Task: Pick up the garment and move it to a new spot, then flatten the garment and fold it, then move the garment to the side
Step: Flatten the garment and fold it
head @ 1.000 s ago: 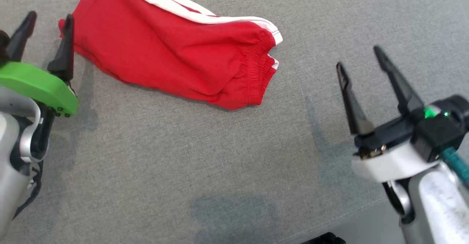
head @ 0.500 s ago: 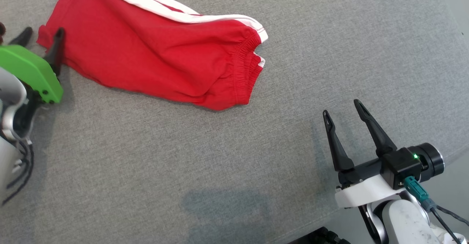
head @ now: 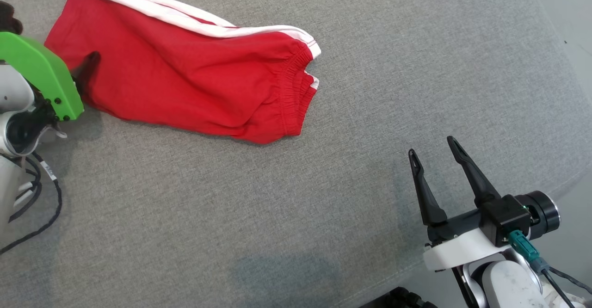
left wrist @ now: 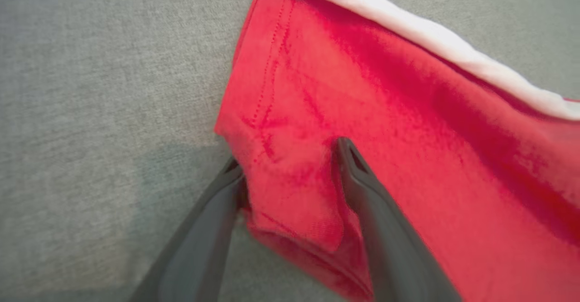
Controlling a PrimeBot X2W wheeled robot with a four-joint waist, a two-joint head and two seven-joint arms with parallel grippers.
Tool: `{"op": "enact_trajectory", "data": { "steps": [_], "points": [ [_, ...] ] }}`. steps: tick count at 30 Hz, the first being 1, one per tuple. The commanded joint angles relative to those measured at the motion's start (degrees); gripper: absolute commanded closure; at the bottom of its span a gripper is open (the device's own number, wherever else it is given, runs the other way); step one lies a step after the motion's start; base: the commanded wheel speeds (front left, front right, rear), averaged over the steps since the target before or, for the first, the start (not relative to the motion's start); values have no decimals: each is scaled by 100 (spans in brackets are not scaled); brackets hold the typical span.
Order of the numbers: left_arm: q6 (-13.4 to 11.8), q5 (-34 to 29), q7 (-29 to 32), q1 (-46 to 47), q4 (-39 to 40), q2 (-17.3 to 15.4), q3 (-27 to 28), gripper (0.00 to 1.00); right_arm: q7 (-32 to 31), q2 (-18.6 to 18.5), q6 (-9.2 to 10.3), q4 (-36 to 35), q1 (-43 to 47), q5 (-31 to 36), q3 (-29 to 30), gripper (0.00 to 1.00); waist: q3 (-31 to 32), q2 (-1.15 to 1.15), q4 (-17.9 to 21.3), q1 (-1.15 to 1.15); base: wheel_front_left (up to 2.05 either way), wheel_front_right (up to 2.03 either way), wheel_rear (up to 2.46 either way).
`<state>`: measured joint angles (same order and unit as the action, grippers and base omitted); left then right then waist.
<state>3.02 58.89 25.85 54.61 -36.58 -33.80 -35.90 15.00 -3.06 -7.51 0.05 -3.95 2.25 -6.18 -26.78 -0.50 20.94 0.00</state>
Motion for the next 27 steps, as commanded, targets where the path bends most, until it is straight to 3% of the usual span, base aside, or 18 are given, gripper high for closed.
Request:
{"op": "enact_trajectory", "data": {
  "steps": [1,11,19,27],
  "points": [
    [98,117,167,-212,4,74,-96,100,25,0,4,-13,-21,76,40,0,19,50,4,0,0,0,0],
    [12,513,-377,-837,261,80,283,100,21,13,4,-420,20,-103,311,0,278,50,-168,0,0,0,0],
    [-344,817,-1301,-1877,1009,240,668,100,22,13,4,-481,270,-178,462,0,657,50,-635,0,0,0,0],
    [-959,800,-2198,-3037,2046,787,694,100,22,10,4,-542,509,-17,565,0,1033,50,-1271,0,0,0,0]
  ]
}}
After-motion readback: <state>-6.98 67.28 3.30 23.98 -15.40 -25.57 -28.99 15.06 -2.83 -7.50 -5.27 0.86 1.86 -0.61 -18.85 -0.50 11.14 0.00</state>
